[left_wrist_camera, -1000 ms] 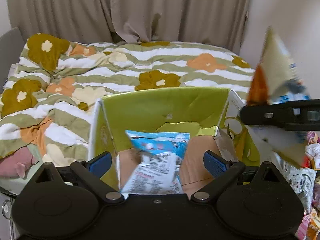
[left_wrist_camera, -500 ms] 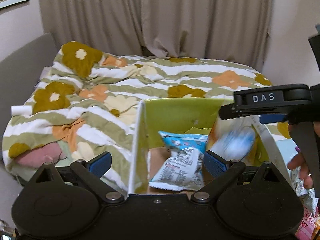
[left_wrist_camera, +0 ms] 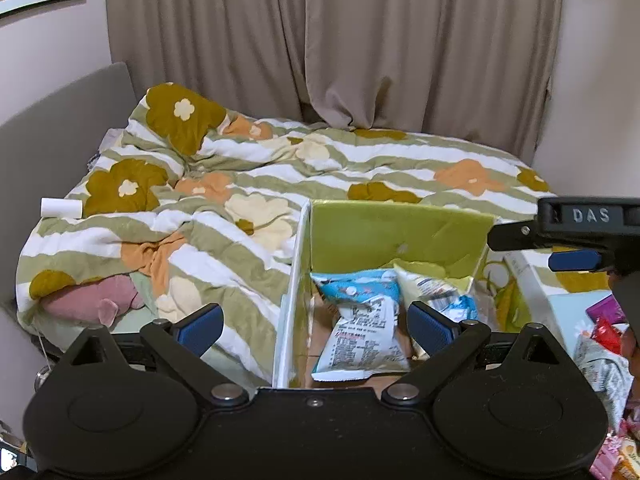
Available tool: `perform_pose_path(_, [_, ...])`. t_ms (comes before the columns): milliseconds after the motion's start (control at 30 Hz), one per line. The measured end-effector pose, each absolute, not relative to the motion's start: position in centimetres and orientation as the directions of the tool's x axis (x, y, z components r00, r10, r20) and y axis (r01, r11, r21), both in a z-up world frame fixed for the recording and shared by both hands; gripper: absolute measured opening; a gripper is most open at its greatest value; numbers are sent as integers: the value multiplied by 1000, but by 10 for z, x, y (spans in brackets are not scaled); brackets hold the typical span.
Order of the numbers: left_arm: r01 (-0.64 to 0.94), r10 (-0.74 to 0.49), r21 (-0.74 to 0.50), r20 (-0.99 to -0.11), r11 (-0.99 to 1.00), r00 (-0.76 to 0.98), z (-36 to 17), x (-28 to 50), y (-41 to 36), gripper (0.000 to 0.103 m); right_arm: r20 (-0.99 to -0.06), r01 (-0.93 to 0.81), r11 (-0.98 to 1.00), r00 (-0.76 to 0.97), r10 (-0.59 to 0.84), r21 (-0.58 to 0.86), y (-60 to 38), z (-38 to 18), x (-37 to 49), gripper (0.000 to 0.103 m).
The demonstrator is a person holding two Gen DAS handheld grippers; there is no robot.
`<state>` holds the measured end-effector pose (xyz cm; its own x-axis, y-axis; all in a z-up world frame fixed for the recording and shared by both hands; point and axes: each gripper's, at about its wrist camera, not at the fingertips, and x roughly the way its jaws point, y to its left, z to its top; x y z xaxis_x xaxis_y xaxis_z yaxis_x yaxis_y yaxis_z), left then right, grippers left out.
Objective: Organize snacks
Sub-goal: 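Move both grippers back from the box toward the snack pile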
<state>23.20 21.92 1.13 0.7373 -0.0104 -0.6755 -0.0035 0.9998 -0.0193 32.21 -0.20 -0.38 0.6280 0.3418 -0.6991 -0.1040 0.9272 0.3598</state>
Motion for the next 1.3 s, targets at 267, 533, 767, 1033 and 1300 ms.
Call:
perform_pose_path(267, [66, -63, -19, -635, 998, 770, 34, 219, 210, 100, -674, -101, 943, 675, 300, 318, -11, 23, 280, 103])
perform_pose_path(533, [186, -196, -82, -624, 979, 756, 43, 204, 187, 100, -666, -17, 963, 719, 199, 269, -36, 39, 221, 103])
perform_pose_path(767, [278, -291, -121, -622, 953, 727, 43, 181, 144, 100, -647, 62, 969, 755, 112, 239, -85, 51, 169, 103])
perform_pose_path(1033, [319, -318, -112, -616, 941, 720, 36, 139, 63, 100, -649, 180, 971, 760, -35, 159, -178, 44, 111, 103])
perform_pose_path(1300, [309, -300, -103, -643, 945, 705, 16, 94, -28, 100, -694, 193, 969, 719, -33, 154, -285, 8, 66, 103])
